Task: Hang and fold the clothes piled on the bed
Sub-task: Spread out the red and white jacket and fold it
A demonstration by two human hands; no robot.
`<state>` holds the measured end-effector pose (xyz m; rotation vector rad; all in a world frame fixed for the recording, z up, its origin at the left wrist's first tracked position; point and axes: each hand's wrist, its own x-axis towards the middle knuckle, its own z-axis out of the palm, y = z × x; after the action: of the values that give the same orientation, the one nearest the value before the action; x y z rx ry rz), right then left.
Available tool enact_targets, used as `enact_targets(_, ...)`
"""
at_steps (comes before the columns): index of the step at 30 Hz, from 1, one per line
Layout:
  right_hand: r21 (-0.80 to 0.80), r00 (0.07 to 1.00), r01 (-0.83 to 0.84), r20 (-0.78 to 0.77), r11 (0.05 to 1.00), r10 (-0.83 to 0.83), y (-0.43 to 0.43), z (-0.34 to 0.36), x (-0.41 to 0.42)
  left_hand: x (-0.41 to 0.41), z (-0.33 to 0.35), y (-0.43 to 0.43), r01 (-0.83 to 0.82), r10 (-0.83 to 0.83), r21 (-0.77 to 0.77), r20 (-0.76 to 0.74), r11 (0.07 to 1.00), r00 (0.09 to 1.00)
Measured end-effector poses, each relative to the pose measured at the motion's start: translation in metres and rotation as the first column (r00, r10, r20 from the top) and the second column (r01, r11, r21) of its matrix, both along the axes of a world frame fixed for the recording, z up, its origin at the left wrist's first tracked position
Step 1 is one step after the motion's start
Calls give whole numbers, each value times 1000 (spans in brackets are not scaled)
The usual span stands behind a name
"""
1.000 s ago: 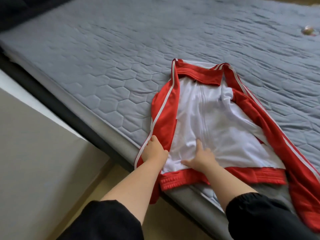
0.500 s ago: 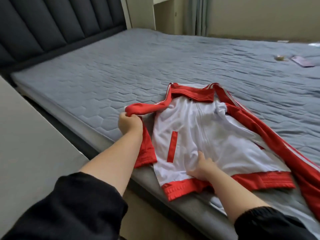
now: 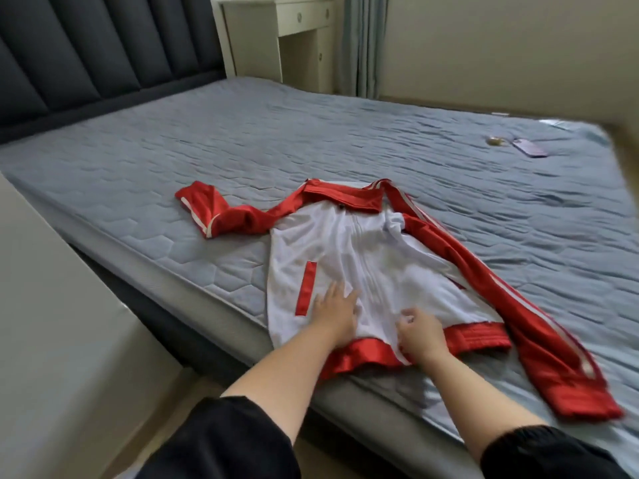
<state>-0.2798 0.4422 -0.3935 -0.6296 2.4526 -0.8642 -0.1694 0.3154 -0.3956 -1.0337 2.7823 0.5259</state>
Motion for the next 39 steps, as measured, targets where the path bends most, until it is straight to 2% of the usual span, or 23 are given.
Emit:
enact_targets(3,45,933,300,-222,953,-283,54,3,-33,-43,-7,43,102,-102,-23,7,994,995)
enact_targets(5,59,866,446,-281,893,-413,89,2,-54,-65,-12,79,191,-191,31,-6,981,982)
enact_targets(7,157,837,527,-263,835,-479,120,-3,-78,-79,-19,113,273,-275,41,46,961,960)
enact_targets(9,290,833,552,-243,782,-497,141,-6,-98,-85,-26,132,347,-335,-55,157,936,929)
enact_targets(11,319,836,545,-269,775,-478,148,-1,-116,-89,-25,136,374,-344,-125,207,919,916)
enact_targets(13,173,799,572,-336,802,-498,140,19,-136,-93,-21,133,382,-347,-143,218,913,912)
enact_targets(16,-256,669,522,-468,813,-577,125,66,-176,-95,-19,127,397,-361,-148,221,906,906)
enact_targets(17,-324,648,481,-494,815,-579,122,79,-189,-94,-20,125,400,-367,-141,212,906,906)
enact_targets(18,-326,655,471,-494,820,-572,121,87,-199,-94,-21,123,404,-375,-139,196,904,906)
enact_targets(19,-271,682,502,-460,821,-569,122,87,-207,-94,-22,121,406,-382,-145,168,902,909)
enact_targets(21,-55,772,565,-319,823,-551,119,72,-208,-93,-24,118,378,-371,-149,73,914,926)
enact_targets(23,130,899,439,-70,889,-433,111,44,-185,-90,-23,114,313,-318,-117,-22,943,948)
enact_targets(25,57,929,322,175,945,-327,106,16,-151,-89,-22,112,309,-315,-125,-32,943,948)
enact_targets(28,-24,947,264,196,964,-254,104,-8,-121,-91,-15,107,397,-397,-191,43,898,917)
enact_targets(30,-119,918,318,288,940,-274,103,-4,-118,-91,-4,103,439,-438,-194,54,877,897)
enact_targets(31,-200,864,399,410,895,-293,103,3,-119,-91,3,101,453,-455,-204,42,868,890)
enact_targets(33,-315,708,595,640,739,-298,103,16,-120,-90,18,99,462,-479,-219,-26,859,877)
enact_targets(34,-324,656,662,686,676,-313,105,18,-120,-89,24,99,470,-493,-219,-62,855,868)
enact_targets(35,-296,631,696,686,654,-362,109,16,-119,-86,27,99,478,-501,-206,-78,854,862)
enact_targets(36,-232,637,697,635,679,-437,114,12,-118,-81,28,101,484,-502,-188,-57,855,863)
enact_targets(38,-34,710,641,406,767,-576,125,-1,-112,-66,19,104,511,-505,-174,80,842,859)
enact_targets(39,34,764,599,275,800,-584,128,-6,-106,-58,13,105,523,-505,-185,139,832,852)
